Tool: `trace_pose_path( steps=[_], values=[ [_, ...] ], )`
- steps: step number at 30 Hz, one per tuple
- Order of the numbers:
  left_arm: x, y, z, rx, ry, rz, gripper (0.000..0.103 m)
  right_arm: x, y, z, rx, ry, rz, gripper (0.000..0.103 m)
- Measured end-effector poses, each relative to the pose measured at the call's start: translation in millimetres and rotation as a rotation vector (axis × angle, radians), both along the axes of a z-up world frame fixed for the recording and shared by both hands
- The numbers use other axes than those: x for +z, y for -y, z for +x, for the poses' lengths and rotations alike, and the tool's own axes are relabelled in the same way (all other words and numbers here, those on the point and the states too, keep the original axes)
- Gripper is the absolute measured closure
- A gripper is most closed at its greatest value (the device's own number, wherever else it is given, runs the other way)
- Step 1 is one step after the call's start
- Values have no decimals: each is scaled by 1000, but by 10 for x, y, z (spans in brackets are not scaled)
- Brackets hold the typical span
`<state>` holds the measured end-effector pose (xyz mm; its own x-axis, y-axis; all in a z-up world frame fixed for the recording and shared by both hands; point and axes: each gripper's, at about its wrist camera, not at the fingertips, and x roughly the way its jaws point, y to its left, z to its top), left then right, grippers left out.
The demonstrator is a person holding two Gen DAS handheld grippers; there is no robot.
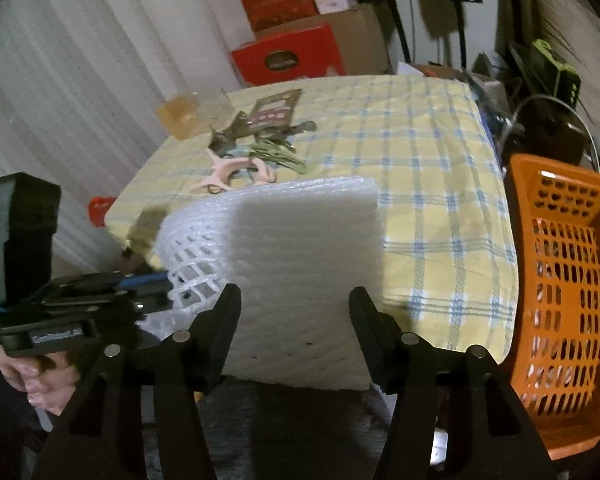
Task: Organize objects
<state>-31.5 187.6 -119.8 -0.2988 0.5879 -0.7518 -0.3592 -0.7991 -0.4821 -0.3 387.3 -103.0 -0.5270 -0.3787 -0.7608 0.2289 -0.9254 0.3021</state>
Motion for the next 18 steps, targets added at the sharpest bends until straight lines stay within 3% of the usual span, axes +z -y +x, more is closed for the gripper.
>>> trace_pose_path(
  steps=[12, 15, 18],
  values=[
    [40, -67, 74, -21, -6, 43, 84, 78, 204, 72, 107, -34, -66, 41],
    [50, -57, 69, -17, -7, 53, 84, 65, 156, 60, 115, -16, -123, 41],
    [72, 11, 58, 0, -5, 105, 84, 74, 56, 58, 132, 4, -245, 37]
  ],
)
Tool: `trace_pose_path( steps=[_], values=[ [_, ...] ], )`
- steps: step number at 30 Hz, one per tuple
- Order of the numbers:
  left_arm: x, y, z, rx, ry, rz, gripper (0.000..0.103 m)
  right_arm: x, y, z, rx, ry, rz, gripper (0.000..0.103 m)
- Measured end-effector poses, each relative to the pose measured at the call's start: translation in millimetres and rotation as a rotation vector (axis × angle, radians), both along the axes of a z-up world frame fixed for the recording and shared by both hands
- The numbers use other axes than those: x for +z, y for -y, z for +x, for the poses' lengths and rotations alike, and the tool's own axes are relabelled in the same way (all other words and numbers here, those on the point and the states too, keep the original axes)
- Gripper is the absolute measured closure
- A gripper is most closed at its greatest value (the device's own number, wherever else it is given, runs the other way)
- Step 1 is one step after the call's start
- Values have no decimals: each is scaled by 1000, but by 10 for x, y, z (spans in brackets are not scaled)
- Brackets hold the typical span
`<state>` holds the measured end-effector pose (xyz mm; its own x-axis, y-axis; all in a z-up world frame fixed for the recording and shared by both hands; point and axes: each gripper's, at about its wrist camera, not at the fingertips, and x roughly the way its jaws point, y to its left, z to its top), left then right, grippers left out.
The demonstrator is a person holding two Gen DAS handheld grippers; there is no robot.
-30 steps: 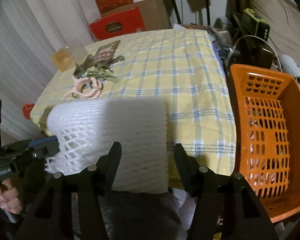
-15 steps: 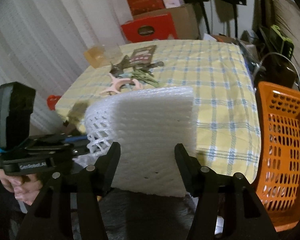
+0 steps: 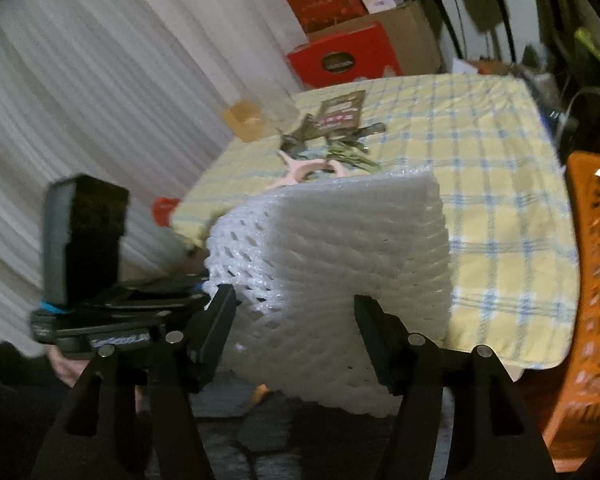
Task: Organize objects
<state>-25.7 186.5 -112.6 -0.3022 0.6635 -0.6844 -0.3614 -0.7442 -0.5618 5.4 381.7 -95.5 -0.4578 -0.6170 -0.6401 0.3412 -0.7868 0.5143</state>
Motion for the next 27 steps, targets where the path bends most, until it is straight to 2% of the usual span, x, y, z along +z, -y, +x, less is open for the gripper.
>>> trace_pose_path(
  steps=[2, 4, 5, 8, 10, 13, 18, 19, 20, 21, 23, 25, 27],
  values=[
    [7, 48, -26, 3, 17, 39, 84, 27, -36, 8, -5, -2, -22, 33],
    [17, 52, -37, 4, 10, 27, 84, 37, -69, 7, -27, 2, -10, 21],
    [28, 45, -36, 5, -2, 9, 84, 34, -82, 1, -44, 5, 7, 20],
    [66, 10, -8, 2, -46, -58, 84, -27, -140, -31, -98, 36, 89, 20],
    [74, 17, -10, -2, -43, -43, 84, -84, -188, -57, -120, 58, 113, 20],
    [55, 17, -16, -20, -13, 2, 84, -117, -238, -76, -124, 73, 68, 20],
    [54, -16, 2, -46, -5, 14, 84, -138, -150, -89, -103, 74, 76, 21],
    [67, -13, 3, -45, -11, 9, 84, -148, -126, -86, -102, 75, 97, 30],
    [79, -7, -2, -43, -18, 1, 84, -167, -101, -87, -100, 79, 127, 49],
    [94, 15, -14, -32, -25, -6, 84, -199, -75, -93, -98, 90, 162, 57],
    [116, 108, -62, -3, -30, 11, 83, -269, -60, -107, -114, 110, 226, 80],
    [126, 215, -123, 29, -19, 28, 83, -313, -99, -123, -139, 122, 240, 85],
    [136, 294, -170, 59, -25, 12, 83, -320, -147, -125, -155, 124, 231, 88]
  ],
)
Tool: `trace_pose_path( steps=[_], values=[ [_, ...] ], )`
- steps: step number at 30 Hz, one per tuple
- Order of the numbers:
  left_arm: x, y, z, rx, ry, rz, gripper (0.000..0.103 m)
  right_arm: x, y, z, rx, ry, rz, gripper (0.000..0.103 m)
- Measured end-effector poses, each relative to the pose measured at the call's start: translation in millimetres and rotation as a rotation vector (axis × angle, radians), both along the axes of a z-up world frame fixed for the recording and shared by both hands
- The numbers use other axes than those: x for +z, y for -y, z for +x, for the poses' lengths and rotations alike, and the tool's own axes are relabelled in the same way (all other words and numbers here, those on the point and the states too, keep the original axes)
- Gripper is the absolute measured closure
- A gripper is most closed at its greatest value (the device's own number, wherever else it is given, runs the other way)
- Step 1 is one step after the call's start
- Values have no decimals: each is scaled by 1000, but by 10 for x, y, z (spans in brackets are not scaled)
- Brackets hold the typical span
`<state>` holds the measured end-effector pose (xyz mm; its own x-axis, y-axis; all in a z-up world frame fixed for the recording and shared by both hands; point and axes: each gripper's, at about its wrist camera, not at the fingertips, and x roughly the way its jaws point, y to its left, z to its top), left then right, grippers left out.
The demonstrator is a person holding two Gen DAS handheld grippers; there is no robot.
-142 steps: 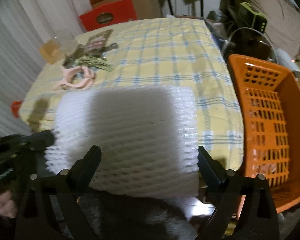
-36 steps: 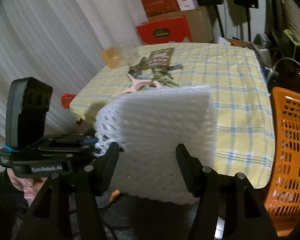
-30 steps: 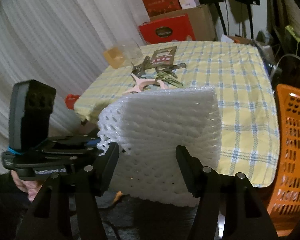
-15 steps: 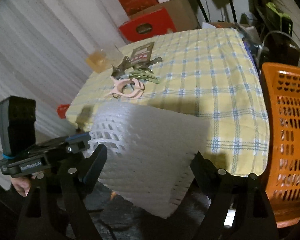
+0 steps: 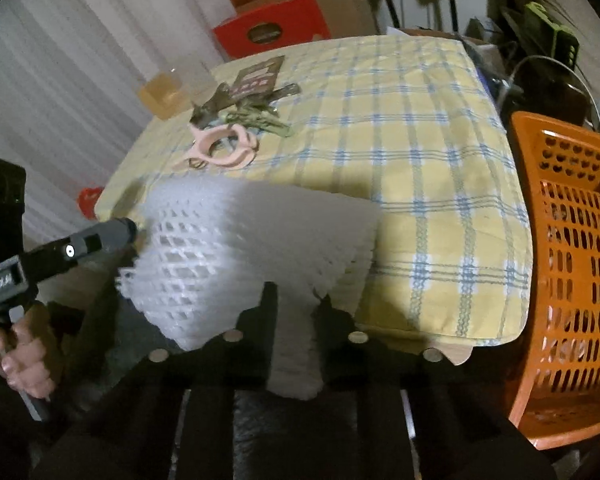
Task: Organize objects
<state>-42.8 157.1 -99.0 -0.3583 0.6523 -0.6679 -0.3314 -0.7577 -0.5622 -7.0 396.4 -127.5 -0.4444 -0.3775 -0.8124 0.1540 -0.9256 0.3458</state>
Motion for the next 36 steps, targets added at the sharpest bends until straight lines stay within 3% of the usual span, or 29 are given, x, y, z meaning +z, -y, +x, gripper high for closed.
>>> trace_pose_path(
  steps=[8, 11, 16, 20, 23, 27, 31, 33, 36],
  values=[
    [-142, 241, -126, 133, 35, -108, 83, -31, -32, -20, -11, 8, -18, 88],
    [-242, 312, -164, 169, 79, -105, 83, -21, -37, -15, -16, 6, -20, 88],
    [-276, 492, -172, 264, 82, -42, 83, -21, -32, -14, -12, 10, -14, 87],
    [-354, 406, -222, 173, 148, 55, 83, -20, -25, -16, -11, 9, -9, 87],
    [-425, 317, -239, 147, 185, 80, 83, -18, -22, -17, -10, 10, -10, 87],
    [-502, 347, -367, 155, 225, 134, 79, -16, -17, -19, -11, 10, -9, 87],
    [-486, 569, -559, 252, 245, 201, 74, -15, -17, -21, -13, 10, -11, 86],
    [-491, 610, -597, 275, 242, 200, 67, -19, -17, -22, -14, 11, -13, 86],
    [-525, 575, -620, 256, 248, 201, 66, -21, -17, -21, -14, 11, -12, 86]
  ],
)
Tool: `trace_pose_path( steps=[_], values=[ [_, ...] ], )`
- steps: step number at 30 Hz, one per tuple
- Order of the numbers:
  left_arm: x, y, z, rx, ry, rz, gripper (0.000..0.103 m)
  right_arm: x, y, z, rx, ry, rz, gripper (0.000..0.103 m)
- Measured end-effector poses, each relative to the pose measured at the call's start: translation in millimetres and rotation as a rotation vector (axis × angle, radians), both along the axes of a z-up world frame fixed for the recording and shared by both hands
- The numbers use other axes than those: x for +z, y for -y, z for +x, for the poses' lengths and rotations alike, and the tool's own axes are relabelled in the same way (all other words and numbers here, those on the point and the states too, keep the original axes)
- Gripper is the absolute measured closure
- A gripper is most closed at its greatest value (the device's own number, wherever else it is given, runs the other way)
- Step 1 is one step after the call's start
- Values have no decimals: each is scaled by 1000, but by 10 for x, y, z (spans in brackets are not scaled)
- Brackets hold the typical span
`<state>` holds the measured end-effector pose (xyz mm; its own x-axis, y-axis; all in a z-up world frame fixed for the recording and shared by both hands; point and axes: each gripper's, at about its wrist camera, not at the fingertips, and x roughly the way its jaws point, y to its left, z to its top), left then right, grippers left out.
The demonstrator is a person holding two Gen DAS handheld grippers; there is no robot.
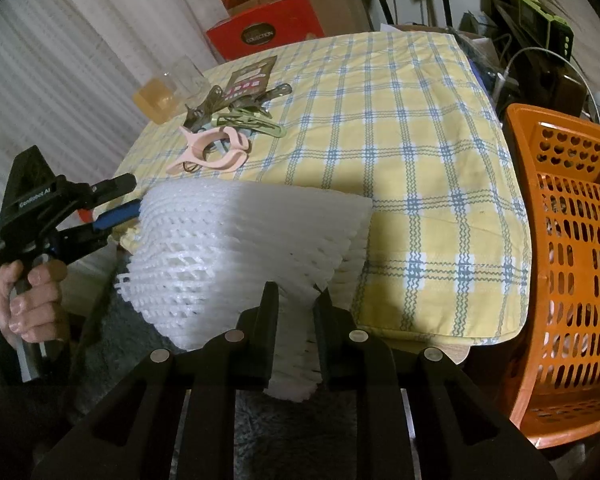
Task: Organize objects
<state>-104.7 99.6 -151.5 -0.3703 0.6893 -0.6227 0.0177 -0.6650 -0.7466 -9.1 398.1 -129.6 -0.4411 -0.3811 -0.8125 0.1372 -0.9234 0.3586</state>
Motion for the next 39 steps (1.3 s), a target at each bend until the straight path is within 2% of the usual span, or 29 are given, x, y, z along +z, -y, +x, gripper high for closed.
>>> trace_pose_path(
  steps=[3, 6, 14, 19, 22, 24, 27, 29, 34, 37, 39],
  values=[
    [-44, -114, -16, -61, 19, 31, 64, 0, 0, -1, -1, 0, -1, 86],
    [-19, -254, 7, -112, 11, 8, 64, 0, 2, -2, -2, 0, -2, 86],
    [237, -438, 209, -222, -112, -115, 64, 1, -8, -4, -4, -1, -4, 85],
    [326, -487, 303, -325, -137, -102, 64, 3, -10, -10, -10, -3, -8, 84],
    [337, -473, 385, -339, -184, -107, 64, 5, -18, -10, -11, -3, -11, 84],
    [309, -414, 428, -350, -180, -68, 64, 14, -23, -6, -11, -11, -4, 84],
    [290, -299, 437, -351, -159, 71, 64, 28, -32, -3, -13, -19, -1, 83],
    [277, -265, 413, -337, -143, 105, 63, 21, -37, -9, -16, -17, -5, 83],
    [219, -401, 479, -376, -134, 16, 60, 33, -29, -2, -11, -29, -3, 83],
    [162, -478, 511, -396, -107, 41, 59, 53, -5, 11, -3, -40, 4, 83],
    [137, -509, 503, -399, -87, 72, 51, 67, 1, 16, 0, -46, 6, 83]
  ],
)
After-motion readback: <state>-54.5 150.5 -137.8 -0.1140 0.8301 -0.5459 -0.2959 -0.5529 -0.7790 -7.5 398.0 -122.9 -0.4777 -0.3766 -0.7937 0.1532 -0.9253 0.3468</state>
